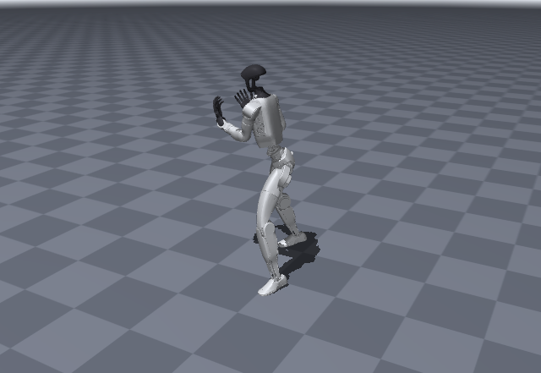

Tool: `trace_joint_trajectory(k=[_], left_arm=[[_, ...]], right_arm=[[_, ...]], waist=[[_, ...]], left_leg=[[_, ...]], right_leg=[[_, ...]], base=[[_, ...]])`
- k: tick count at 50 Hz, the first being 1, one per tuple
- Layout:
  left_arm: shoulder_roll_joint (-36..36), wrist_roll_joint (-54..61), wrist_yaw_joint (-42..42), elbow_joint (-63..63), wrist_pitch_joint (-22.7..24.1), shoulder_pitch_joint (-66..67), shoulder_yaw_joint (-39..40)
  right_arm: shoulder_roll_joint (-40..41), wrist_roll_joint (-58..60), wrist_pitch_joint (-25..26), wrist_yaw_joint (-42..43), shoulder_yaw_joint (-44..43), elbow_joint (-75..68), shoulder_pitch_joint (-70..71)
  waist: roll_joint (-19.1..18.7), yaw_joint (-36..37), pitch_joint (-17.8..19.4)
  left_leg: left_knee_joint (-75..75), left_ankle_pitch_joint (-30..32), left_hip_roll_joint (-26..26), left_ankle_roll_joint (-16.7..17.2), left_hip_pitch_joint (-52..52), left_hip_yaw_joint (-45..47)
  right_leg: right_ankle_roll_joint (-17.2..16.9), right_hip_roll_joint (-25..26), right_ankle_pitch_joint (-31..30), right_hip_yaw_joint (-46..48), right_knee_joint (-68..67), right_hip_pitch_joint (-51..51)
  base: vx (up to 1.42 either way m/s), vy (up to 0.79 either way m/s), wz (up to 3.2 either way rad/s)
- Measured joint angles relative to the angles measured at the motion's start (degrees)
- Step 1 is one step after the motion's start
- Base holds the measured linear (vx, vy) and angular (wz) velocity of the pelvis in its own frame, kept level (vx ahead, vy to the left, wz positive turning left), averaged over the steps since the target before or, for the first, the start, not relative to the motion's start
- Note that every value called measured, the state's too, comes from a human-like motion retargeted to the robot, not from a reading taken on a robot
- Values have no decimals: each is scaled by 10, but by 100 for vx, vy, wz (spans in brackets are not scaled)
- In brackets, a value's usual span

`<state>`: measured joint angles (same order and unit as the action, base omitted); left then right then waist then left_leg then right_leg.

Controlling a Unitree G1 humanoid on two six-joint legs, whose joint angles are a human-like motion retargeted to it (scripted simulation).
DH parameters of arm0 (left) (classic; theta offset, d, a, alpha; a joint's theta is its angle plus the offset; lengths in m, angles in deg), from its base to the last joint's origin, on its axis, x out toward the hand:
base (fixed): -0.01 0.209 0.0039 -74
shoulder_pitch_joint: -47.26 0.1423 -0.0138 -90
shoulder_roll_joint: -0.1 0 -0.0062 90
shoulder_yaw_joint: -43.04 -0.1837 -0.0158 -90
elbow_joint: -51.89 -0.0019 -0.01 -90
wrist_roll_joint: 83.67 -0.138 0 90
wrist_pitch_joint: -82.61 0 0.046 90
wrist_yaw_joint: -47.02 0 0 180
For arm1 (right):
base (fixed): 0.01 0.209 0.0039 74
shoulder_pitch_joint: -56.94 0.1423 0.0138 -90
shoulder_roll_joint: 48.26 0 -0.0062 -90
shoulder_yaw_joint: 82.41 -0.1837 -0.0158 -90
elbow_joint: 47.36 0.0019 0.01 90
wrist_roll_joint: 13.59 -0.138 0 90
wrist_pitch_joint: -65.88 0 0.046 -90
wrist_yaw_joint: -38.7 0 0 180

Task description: Kungfu

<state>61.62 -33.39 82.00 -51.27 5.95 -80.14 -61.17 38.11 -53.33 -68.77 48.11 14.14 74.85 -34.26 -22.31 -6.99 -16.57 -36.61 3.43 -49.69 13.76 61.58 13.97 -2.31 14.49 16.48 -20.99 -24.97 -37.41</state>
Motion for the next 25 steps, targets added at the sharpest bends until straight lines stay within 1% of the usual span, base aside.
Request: trace_joint_trajectory(k=[2,3,5,7,10,11,13,15,17,18,20,21,22,23,25], left_arm=[[31,-40,2,17,9,5,26],[43,-56,-1,24,14,8,35],[64,-76,-7,40,23,12,40],[95,-88,-3,59,26,20,43],[157,-109,6,88,27,39,71],[181,-120,2,97,32,45,85],[230,-146,-11,111,42,56,117],[281,-174,-26,119,45,69,152],[341,-198,-44,120,39,86,188],[375,-208,-55,119,34,98,206],[442,-231,-77,104,17,126,242],[478,-251,-87,81,11,134,260],[518,-276,-99,52,7,143,280],[566,-310,-114,9,7,151,305],[662,-416,-148,-116,15,183,369]], right_arm=[[-14,25,-7,28,23,6,3],[-24,36,-6,37,28,9,6],[-45,65,7,41,24,15,14],[-62,113,34,50,13,22,27],[-85,216,82,82,17,26,69],[-93,252,103,92,26,25,94],[-107,312,144,101,47,21,149],[-120,352,189,100,66,9,217],[-132,370,244,80,67,-29,295],[-140,374,272,62,57,-59,335],[-162,391,316,16,15,-138,404],[-169,428,327,-20,-10,-208,443],[-175,475,331,-52,-30,-288,487],[-178,538,322,-79,-38,-387,541],[-175,700,313,-66,-18,-646,678]], waist=[[1,12,12],[8,21,10],[29,39,-6],[49,55,-36],[91,88,-84],[109,98,-92],[148,117,-101],[190,130,-102],[236,158,-102],[263,180,-104],[327,235,-107],[365,270,-95],[400,302,-81],[427,328,-63],[454,367,-21]], left_leg=[[-69,-44,-29,6,28,-7],[-88,-55,-31,3,35,-1],[-111,-74,-10,-2,43,13],[-126,-88,24,-12,75,2],[-140,-99,77,-21,111,-12],[-136,-98,100,-21,112,-16],[-122,-89,153,-20,108,-30],[-105,-75,223,-20,101,-55],[-82,-59,284,-21,92,-83],[-72,-51,304,-21,89,-95],[-56,-39,329,-22,86,-101],[-48,-34,337,-21,81,-100],[-39,-28,344,-21,75,-100],[-31,-23,351,-20,69,-102],[-14,-14,367,-19,49,-106]], right_leg=[[-10,-32,-26,79,16,-7],[-10,-49,-35,101,23,-9],[-39,-88,-46,107,40,-7],[-58,-118,-48,127,50,-12],[-60,-172,-47,182,72,-3],[-59,-184,-45,190,78,9],[-59,-209,-42,211,93,44],[-67,-242,-37,258,110,94],[-70,-255,-31,309,126,143],[-71,-255,-28,330,131,161],[-72,-257,-23,367,140,182],[-73,-258,-19,381,143,191],[-75,-259,-15,393,145,199],[-76,-257,-10,399,146,206],[-77,-256,2,410,145,225]], base=[[-2,73,-137],[-2,55,-57],[3,41,43],[15,52,124],[14,38,161],[7,34,220],[4,20,297],[8,1,379],[17,-12,347],[27,-25,274],[31,-36,216],[27,-46,175],[20,-51,145],[12,-49,133],[2,-37,117]])
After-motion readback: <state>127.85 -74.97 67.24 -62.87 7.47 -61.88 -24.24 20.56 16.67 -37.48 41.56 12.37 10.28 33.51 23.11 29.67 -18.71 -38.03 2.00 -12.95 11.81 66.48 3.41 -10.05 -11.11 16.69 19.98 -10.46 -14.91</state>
